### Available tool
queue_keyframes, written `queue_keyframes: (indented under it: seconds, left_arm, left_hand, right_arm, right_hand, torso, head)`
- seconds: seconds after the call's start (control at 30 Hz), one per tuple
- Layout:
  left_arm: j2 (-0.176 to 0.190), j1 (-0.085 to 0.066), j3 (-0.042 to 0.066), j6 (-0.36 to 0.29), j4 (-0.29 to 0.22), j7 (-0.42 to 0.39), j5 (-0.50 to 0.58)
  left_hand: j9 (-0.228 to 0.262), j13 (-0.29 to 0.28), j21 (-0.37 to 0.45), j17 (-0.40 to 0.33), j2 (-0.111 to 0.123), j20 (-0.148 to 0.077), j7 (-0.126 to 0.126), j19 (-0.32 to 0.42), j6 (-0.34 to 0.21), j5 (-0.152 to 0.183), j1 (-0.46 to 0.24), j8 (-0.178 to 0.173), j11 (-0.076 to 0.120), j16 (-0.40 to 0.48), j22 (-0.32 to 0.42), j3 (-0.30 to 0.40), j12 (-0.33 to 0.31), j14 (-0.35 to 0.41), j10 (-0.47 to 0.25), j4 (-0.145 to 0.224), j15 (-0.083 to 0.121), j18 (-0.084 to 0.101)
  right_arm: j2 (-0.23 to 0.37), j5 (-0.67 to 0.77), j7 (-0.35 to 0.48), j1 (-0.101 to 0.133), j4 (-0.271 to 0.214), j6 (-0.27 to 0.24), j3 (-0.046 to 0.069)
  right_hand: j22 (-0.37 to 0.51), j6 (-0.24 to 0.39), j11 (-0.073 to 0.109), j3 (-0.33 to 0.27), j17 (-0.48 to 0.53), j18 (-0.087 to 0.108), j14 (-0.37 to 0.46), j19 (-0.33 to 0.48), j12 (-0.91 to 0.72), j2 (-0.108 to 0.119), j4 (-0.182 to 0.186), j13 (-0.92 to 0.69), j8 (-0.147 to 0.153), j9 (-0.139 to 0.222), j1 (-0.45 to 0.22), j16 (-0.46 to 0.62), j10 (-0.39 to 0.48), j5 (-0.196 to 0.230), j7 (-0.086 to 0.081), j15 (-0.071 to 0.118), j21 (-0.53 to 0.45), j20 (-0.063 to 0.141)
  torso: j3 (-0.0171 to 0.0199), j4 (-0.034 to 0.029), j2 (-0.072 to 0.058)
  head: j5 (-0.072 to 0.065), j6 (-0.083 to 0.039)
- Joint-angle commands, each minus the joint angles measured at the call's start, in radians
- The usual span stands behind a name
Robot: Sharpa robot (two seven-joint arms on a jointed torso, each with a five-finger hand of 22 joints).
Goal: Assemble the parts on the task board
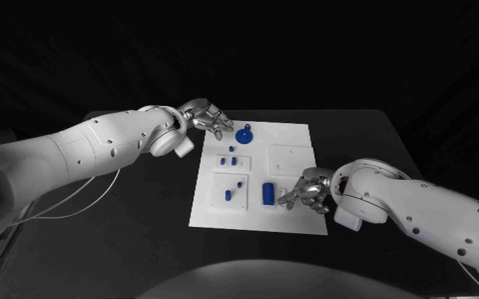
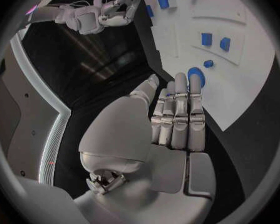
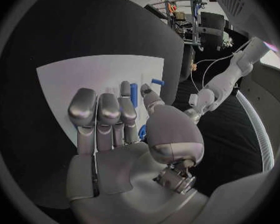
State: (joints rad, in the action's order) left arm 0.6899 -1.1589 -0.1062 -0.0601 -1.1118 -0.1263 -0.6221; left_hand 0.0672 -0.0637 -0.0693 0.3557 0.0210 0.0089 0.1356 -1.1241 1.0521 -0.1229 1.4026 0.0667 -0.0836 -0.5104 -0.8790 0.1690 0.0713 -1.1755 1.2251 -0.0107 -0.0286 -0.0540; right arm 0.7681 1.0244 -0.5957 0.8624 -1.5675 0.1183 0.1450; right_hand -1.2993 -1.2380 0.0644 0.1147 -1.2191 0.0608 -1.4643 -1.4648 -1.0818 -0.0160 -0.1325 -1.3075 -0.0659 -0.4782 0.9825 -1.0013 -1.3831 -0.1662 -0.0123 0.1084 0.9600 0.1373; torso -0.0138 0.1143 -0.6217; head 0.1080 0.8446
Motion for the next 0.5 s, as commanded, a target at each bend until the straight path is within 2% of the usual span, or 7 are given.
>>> queue_keyframes:
  seconds: [0.03, 0.13, 0.23, 0.33, 0.43, 0.5]
  left_arm:
    - [0.0, 0.002, 0.001, 0.009, -0.002, -0.011, -0.003]
    - [0.002, 0.002, 0.001, 0.008, -0.004, -0.012, -0.003]
    - [0.005, 0.002, 0.001, 0.006, -0.006, -0.013, -0.003]
    - [0.008, 0.003, 0.001, 0.001, -0.008, -0.016, -0.003]
    - [0.011, 0.003, 0.001, -0.006, -0.01, -0.022, -0.003]
    - [0.012, 0.003, 0.001, -0.008, -0.01, -0.025, -0.003]
  left_hand:
    - [0.001, 0.001, -0.002, -0.001, -0.006, 0.0, -0.003, -0.004, -0.005, -0.005, -0.007, -0.002, -0.001, 0.002, -0.004, 0.003, -0.003, 0.0, -0.006, 0.001, -0.002, 0.003]
    - [0.001, 0.001, -0.002, -0.001, -0.006, 0.0, -0.003, -0.004, -0.005, -0.005, -0.007, -0.002, -0.001, 0.002, -0.004, 0.003, -0.003, 0.0, -0.006, 0.001, -0.002, 0.003]
    - [0.001, 0.001, -0.002, -0.001, -0.006, 0.0, -0.004, -0.004, -0.006, -0.005, -0.008, -0.002, 0.0, 0.002, -0.004, 0.003, -0.003, -0.001, -0.005, 0.001, -0.002, 0.003]
    - [0.001, 0.001, -0.002, -0.001, -0.006, 0.0, -0.004, -0.004, -0.006, -0.004, -0.009, -0.002, 0.0, 0.002, -0.004, 0.002, -0.003, 0.0, -0.005, 0.0, -0.002, 0.004]
    - [0.001, 0.001, 0.0, -0.001, -0.004, 0.002, -0.004, -0.005, -0.009, 0.002, -0.017, -0.003, -0.001, 0.002, -0.001, -0.002, -0.003, -0.002, -0.006, -0.007, -0.002, 0.004]
    - [0.001, 0.0, 0.001, -0.002, -0.002, 0.003, -0.004, -0.006, -0.011, 0.009, -0.023, -0.002, -0.001, 0.003, 0.005, -0.006, -0.003, -0.002, -0.006, -0.015, -0.003, 0.005]
  right_arm:
    - [0.032, 0.019, 0.017, 0.0, -0.011, 0.023, 0.019]
    - [0.064, 0.024, 0.021, 0.004, -0.008, 0.023, 0.034]
    - [0.085, 0.033, 0.022, 0.008, 0.006, 0.021, 0.042]
    - [0.1, 0.044, 0.019, 0.01, 0.026, 0.025, 0.046]
    - [0.109, 0.067, 0.011, 0.011, 0.048, 0.035, 0.048]
    - [0.112, 0.085, 0.006, 0.011, 0.059, 0.04, 0.049]
  right_hand:
    - [-0.003, 0.015, -0.008, -0.003, -0.004, -0.002, -0.008, -0.059, -0.017, -0.001, -0.002, -0.011, 0.002, 0.013, 0.013, -0.012, -0.005, 0.005, -0.003, 0.0, 0.005, -0.005]
    - [-0.006, 0.033, -0.012, -0.004, -0.008, -0.001, -0.008, -0.058, -0.031, -0.004, -0.004, -0.023, 0.003, 0.03, 0.019, -0.019, -0.009, 0.007, -0.01, -0.002, 0.01, -0.007]
    - [-0.007, 0.041, -0.013, -0.005, -0.009, -0.001, -0.008, -0.058, -0.034, -0.004, -0.004, -0.026, 0.003, 0.042, 0.022, -0.022, -0.01, 0.008, -0.013, -0.004, 0.012, -0.008]
    - [-0.008, 0.04, -0.014, -0.007, -0.01, -0.001, -0.008, -0.058, -0.036, -0.004, -0.004, -0.029, 0.003, 0.052, 0.024, -0.025, -0.012, 0.011, -0.014, -0.004, 0.016, -0.009]
    - [-0.009, 0.04, -0.014, -0.008, -0.01, -0.001, -0.008, -0.058, -0.036, -0.004, -0.002, -0.029, 0.002, 0.053, 0.023, -0.026, -0.012, 0.015, -0.014, -0.004, 0.017, -0.009]
    - [-0.01, 0.04, -0.014, -0.008, -0.011, -0.002, -0.008, -0.058, -0.034, -0.003, 0.001, -0.029, 0.002, 0.055, 0.022, -0.028, -0.012, 0.035, -0.015, -0.004, 0.019, -0.01]
  torso:
    - [0.0002, -0.0001, 0.0]
    - [0.0004, 0.0002, 0.0]
    - [0.0008, 0.0003, 0.0]
    - [0.0011, 0.0016, 0.0]
    - [0.001, 0.001, -0.001]
    - [0.001, 0.0001, -0.001]
  head:
    - [-0.004, -0.004]
    - [-0.007, -0.006]
    - [-0.011, -0.008]
    - [-0.012, -0.013]
    - [-0.018, -0.014]
    - [-0.021, -0.014]
